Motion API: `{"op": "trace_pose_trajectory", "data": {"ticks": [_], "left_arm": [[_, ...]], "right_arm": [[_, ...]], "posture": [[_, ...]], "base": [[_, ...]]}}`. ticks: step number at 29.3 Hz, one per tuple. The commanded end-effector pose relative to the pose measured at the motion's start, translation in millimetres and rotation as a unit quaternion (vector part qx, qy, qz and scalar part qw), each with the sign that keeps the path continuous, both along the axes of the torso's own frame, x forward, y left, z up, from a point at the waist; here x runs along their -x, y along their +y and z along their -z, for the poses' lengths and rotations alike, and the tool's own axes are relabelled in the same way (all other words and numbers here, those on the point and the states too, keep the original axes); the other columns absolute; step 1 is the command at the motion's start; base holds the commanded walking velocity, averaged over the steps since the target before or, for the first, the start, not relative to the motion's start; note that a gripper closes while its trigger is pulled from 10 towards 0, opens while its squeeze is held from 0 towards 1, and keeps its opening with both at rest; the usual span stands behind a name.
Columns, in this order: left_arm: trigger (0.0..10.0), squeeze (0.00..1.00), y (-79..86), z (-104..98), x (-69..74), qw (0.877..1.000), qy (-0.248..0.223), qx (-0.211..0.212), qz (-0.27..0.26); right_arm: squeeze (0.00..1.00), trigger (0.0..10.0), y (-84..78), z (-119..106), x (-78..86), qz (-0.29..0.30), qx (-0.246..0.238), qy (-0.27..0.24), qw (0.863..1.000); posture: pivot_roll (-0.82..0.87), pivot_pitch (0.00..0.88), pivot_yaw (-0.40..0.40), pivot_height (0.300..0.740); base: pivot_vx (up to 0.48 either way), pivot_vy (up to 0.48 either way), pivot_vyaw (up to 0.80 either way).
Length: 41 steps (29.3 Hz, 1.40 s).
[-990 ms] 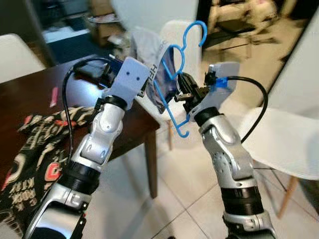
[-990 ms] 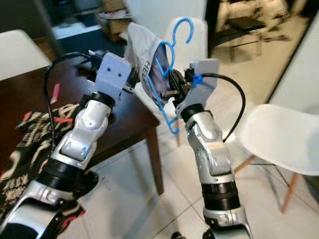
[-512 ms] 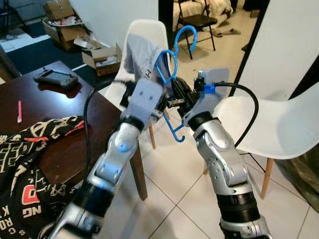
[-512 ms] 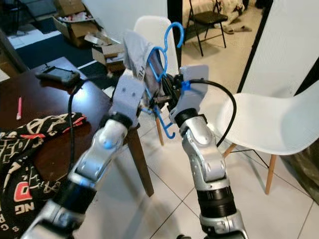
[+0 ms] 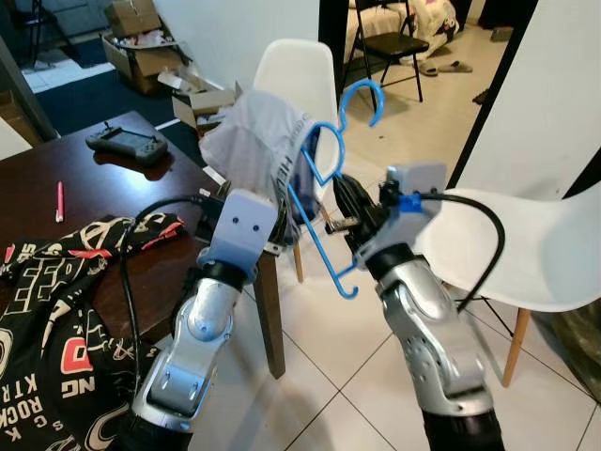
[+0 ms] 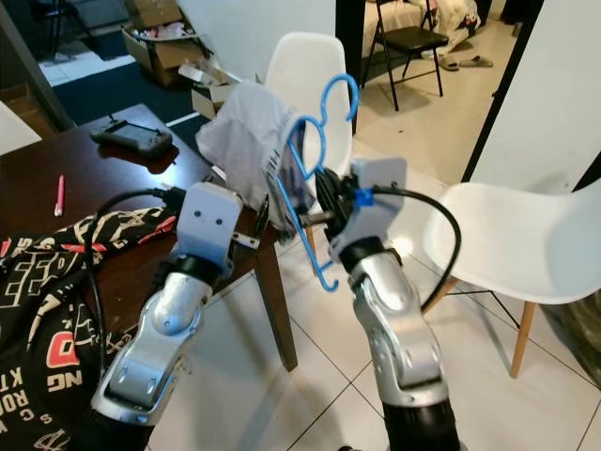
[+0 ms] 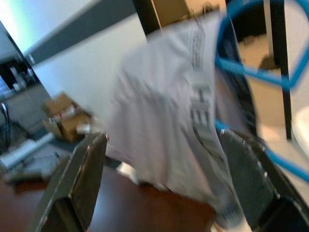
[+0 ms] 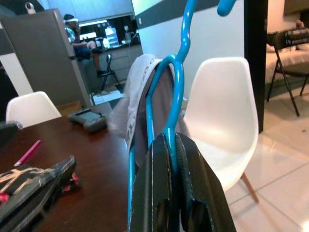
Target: Hang hanger
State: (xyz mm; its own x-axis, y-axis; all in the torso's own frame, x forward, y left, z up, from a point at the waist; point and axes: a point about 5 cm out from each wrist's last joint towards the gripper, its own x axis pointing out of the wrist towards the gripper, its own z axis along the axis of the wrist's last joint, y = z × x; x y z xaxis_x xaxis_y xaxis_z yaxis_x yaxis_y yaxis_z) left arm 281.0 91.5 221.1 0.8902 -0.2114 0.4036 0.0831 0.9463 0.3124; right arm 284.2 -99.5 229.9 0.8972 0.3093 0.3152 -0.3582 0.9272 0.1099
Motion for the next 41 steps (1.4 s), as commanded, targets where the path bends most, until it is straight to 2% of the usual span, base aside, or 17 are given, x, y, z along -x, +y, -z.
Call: {"op": "trace_pose_trajectory", "data": {"ticks": [1, 7, 15, 26, 33, 41], "left_arm": [[10.0, 0.00, -0.7, 2, 4.5, 1.000, 0.004, -0.016, -0.004], [10.0, 0.00, -3.5, 10, 6.8, 1.000, 0.022, -0.018, 0.001], [10.0, 0.00, -7.2, 17, 3.5, 0.999, 0.042, -0.027, 0.010], [10.0, 0.00, 3.1, 14, -7.9, 0.998, 0.035, -0.042, -0.015], [10.0, 0.00, 3.3, 6, -21.4, 0.998, 0.015, -0.052, -0.021], [10.0, 0.00, 9.7, 8, -36.1, 0.997, 0.016, -0.070, -0.031]], "right_arm": [[0.00, 0.0, 2.5, -7, 9.1, -0.005, -0.015, -0.008, 1.000], [0.00, 0.0, 7.4, -4, 18.2, -0.012, -0.020, -0.001, 1.000], [0.00, 0.0, 17.8, -8, 21.8, -0.047, -0.017, -0.004, 0.999], [0.00, 0.0, 25.8, -16, 33.2, -0.090, -0.022, -0.012, 0.996], [0.00, 0.0, 27.3, -18, 36.8, -0.103, -0.021, -0.015, 0.994], [0.00, 0.0, 26.9, -22, 41.3, -0.117, -0.024, -0.024, 0.993]], "posture": [[0.03, 0.149, 0.039, 0.740], [0.02, 0.146, 0.044, 0.740], [0.02, 0.142, 0.042, 0.740], [0.01, 0.139, 0.040, 0.740], [0.00, 0.135, 0.045, 0.740], [-0.01, 0.133, 0.054, 0.740]], "base": [[0.000, 0.000, 0.00], [0.000, 0.000, 0.00], [0.000, 0.000, 0.00], [0.000, 0.000, 0.00], [0.000, 0.000, 0.00], [0.000, 0.000, 0.00]]}}
